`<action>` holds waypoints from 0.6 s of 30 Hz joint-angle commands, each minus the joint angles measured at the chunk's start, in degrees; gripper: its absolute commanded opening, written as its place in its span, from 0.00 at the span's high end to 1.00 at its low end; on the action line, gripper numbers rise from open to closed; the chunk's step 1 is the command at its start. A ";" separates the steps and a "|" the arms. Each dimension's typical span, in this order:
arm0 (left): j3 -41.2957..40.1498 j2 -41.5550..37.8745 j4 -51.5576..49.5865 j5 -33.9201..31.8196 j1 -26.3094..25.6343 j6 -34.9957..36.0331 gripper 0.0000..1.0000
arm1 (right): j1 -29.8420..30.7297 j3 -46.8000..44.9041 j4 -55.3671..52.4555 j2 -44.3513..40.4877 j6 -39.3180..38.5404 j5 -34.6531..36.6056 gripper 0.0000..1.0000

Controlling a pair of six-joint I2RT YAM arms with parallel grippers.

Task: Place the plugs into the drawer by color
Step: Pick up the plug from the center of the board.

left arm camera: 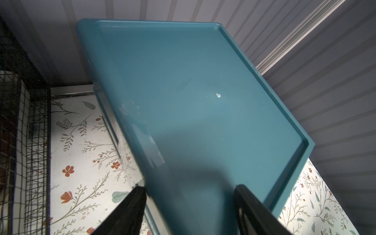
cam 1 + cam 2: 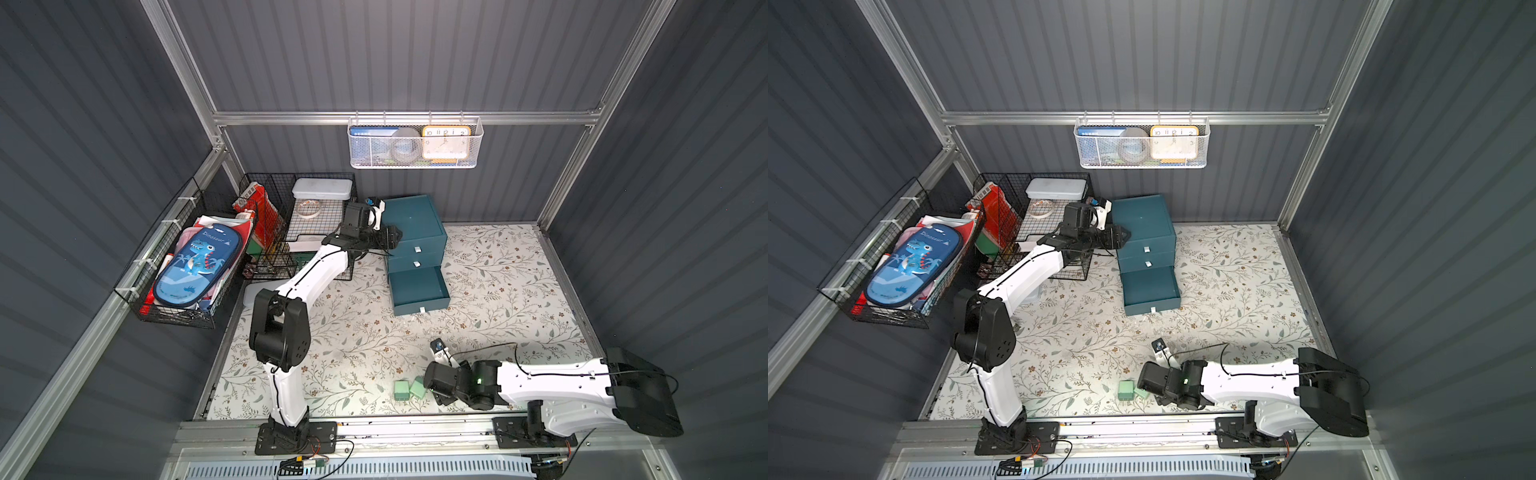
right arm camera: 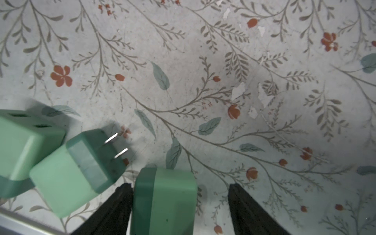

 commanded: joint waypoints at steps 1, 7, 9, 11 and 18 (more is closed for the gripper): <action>-3.02 1.74 -8.01 -1.18 -0.67 0.80 0.27 | -1.66 -0.94 0.47 -0.94 -1.54 -0.11 0.22; -3.27 1.73 -7.94 -1.24 -0.67 0.84 0.27 | -10.24 -3.03 -0.87 -4.10 2.61 0.68 0.26; -3.11 1.82 -7.92 -1.20 -0.67 0.80 0.27 | -12.85 -3.63 -0.78 -5.58 3.24 -0.83 0.26; -2.85 2.10 -8.01 -1.13 -0.67 0.82 0.27 | -14.20 -3.78 -1.37 -8.51 3.36 -3.34 0.27; -2.56 2.26 -7.83 -0.44 -0.67 0.62 0.27 | -9.94 -2.45 -9.33 -15.56 2.83 -8.08 0.31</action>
